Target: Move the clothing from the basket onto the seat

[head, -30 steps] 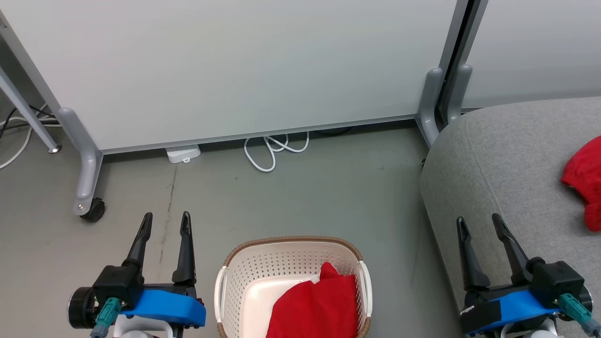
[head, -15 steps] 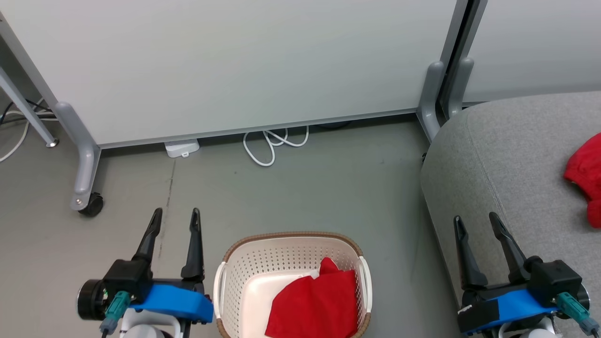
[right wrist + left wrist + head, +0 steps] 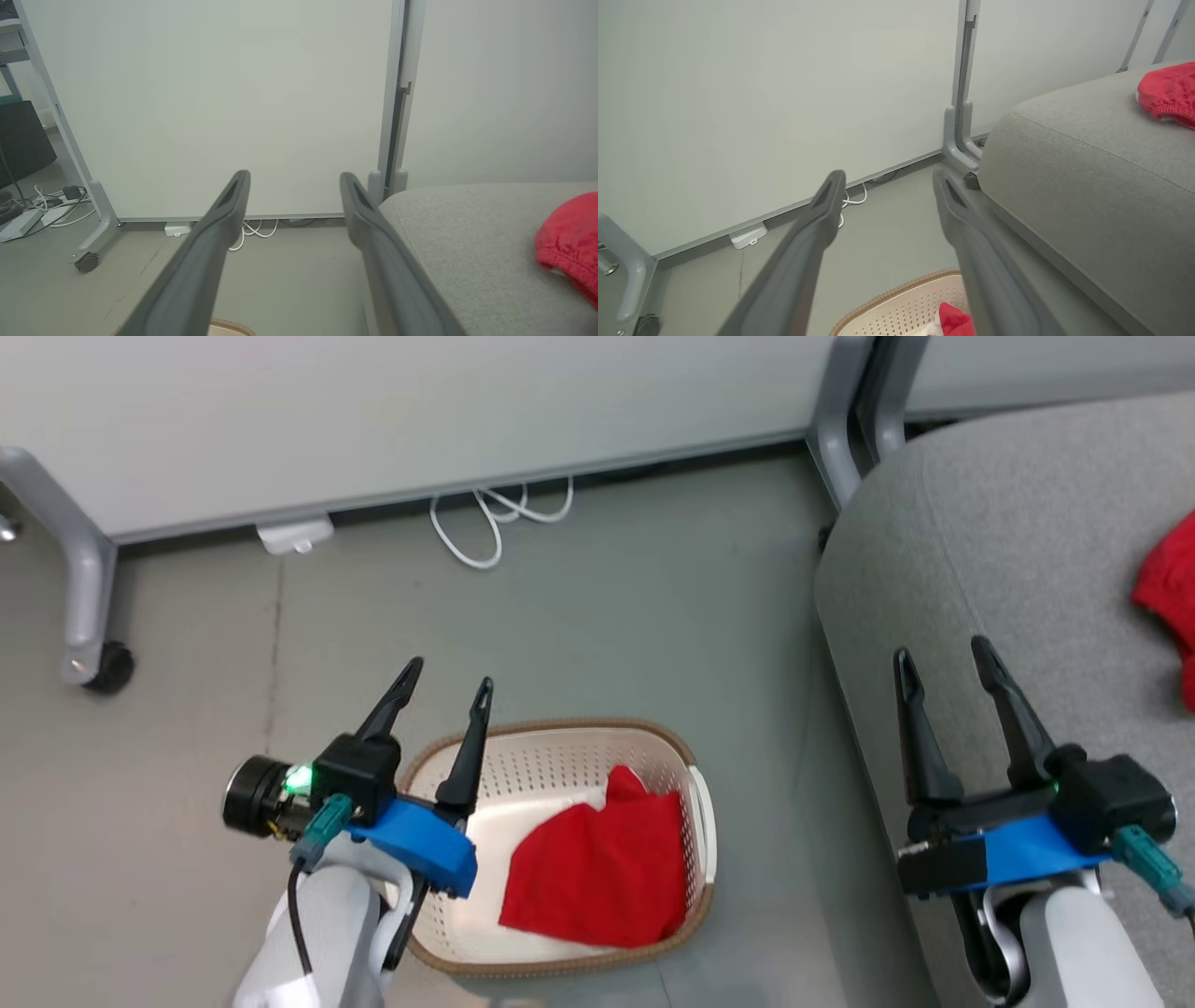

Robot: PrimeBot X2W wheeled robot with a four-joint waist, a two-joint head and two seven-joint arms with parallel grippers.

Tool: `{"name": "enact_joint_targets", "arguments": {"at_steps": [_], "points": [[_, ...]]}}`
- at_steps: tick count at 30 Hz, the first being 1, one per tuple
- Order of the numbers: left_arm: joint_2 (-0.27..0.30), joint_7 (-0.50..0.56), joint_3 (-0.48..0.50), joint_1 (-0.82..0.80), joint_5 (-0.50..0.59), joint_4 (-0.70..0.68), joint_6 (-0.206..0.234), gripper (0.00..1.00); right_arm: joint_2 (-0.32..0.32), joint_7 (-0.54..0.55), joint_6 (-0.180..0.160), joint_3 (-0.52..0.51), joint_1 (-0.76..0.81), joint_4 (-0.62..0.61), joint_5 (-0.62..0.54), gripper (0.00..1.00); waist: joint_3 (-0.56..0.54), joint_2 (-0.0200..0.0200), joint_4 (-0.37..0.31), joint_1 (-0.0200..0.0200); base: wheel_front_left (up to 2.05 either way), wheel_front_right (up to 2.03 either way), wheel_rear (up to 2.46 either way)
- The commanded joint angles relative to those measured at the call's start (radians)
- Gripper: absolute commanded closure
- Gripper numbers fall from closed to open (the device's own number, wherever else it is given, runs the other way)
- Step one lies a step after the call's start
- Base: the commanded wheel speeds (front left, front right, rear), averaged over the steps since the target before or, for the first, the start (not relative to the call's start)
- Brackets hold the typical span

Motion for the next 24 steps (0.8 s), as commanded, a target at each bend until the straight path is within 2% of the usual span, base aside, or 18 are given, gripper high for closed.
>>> {"name": "enact_joint_targets", "arguments": {"at_steps": [1,16,24], "points": [[0.022,-0.003,-0.040,-0.055,-0.011,0.037,-0.002,0.00,0.000,-0.001,0.000,0.006,-0.037,-0.011,-0.011,0.00,0.091,0.0000,-0.042,-0.0001,0.00,0.00,0.00],[0.126,-0.003,-0.346,-0.361,-0.104,0.375,-0.002,0.00,-0.005,-0.001,0.000,0.041,-0.226,-0.067,-0.027,0.00,0.392,0.0000,-0.148,-0.0001,0.00,0.00,0.00],[0.160,-0.003,-0.477,-0.473,-0.158,0.470,-0.002,0.00,-0.002,-0.001,0.000,0.043,-0.286,-0.099,-0.025,0.00,0.511,0.0000,-0.184,-0.0001,0.00,0.00,0.00]]}}
